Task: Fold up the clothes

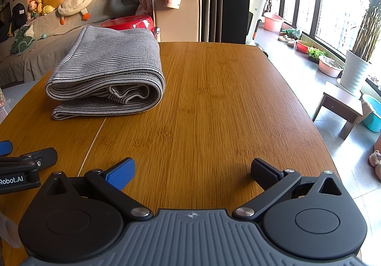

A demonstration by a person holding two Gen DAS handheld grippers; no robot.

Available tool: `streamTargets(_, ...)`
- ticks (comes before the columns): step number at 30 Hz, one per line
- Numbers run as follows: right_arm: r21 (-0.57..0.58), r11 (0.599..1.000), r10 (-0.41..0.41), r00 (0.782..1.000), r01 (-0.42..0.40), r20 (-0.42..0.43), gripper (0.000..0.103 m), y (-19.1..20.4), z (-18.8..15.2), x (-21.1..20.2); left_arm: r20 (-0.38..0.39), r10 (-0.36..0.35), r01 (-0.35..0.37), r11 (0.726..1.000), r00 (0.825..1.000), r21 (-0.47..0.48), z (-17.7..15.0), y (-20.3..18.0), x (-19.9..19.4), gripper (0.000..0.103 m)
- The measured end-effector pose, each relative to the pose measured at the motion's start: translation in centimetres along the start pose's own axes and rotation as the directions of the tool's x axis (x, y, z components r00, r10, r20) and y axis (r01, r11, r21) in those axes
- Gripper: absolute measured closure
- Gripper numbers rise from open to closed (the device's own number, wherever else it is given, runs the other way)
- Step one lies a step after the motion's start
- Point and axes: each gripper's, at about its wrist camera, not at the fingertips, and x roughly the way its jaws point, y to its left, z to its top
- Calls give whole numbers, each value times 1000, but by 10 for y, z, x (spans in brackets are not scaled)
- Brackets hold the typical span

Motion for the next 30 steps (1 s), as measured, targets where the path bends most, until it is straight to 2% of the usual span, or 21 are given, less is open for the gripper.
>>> streamTargets(30, 0, 1000, 2, 1000, -2, 4, 0, -2, -1, 0, -1, -2, 2, 1000, 1000, 7, -1, 1, -1, 0)
